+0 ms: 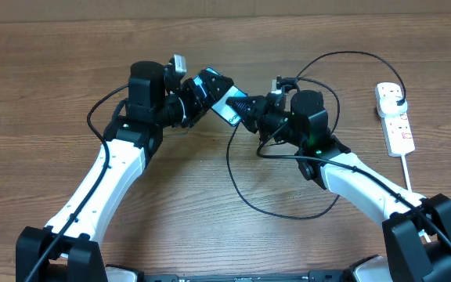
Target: Plug charger to phone and switch on socket
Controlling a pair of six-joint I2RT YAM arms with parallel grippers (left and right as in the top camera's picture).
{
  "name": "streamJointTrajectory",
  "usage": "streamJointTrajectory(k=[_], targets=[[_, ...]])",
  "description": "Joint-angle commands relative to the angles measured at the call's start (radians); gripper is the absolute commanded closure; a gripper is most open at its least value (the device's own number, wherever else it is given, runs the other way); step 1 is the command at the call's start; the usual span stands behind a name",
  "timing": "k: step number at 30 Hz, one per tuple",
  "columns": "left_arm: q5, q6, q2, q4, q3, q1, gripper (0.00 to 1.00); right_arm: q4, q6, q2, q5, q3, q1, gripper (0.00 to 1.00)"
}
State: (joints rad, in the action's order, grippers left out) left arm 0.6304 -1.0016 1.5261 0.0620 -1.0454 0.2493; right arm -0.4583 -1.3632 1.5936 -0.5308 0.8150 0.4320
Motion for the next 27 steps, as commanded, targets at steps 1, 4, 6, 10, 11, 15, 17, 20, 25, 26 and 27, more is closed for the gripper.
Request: streamJointTrajectory(k=[1,4,6,10,11,15,17,20,25,26,27], targets=[[-0.005,-0.138,-0.008,-0.043,0.0,0.014,0.01,-0.012,-0.048,-0.033,-0.017,0.029,0.005,0.96],[-0.006,-0.218,-0.008,-0.075,0.0,0.014,0.01,-0.013,-0.089,-0.033,-0.006,0.029,0.006,0.96],[-0.013,-0.276,-0.008,-0.1,0.0,0.015,0.01,-0.013,-0.132,-0.033,0.006,0.029,0.008,0.96],[-0.028,-0.34,-0.008,-0.2,0.0,0.024,0.0,-0.054,-0.183,-0.032,0.04,0.029,0.023,0.96],[-0.035,-0.359,-0.008,-0.217,0.0,0.027,0.0,-0.066,-0.186,-0.032,0.047,0.029,0.027,0.96],[-0.063,-0.428,-0.008,-0.274,0.0,0.036,0.0,-0.094,-0.201,-0.032,0.076,0.029,0.045,0.96],[-0.062,-0.428,-0.008,-0.304,0.0,0.038,0.0,-0.094,-0.201,-0.032,0.078,0.029,0.046,0.96],[-0.063,-0.428,-0.008,-0.322,0.0,0.04,0.0,-0.098,-0.208,-0.032,0.078,0.029,0.046,0.96],[-0.067,-0.444,-0.008,-0.322,0.0,0.041,0.01,-0.097,-0.2,-0.032,0.077,0.029,0.055,0.96],[-0.064,-0.457,-0.008,-0.327,0.0,0.041,0.0,-0.098,-0.2,-0.032,0.078,0.029,0.06,0.96],[-0.063,-0.467,-0.008,-0.332,0.0,0.041,0.01,-0.098,-0.2,-0.032,0.078,0.029,0.066,0.96]])
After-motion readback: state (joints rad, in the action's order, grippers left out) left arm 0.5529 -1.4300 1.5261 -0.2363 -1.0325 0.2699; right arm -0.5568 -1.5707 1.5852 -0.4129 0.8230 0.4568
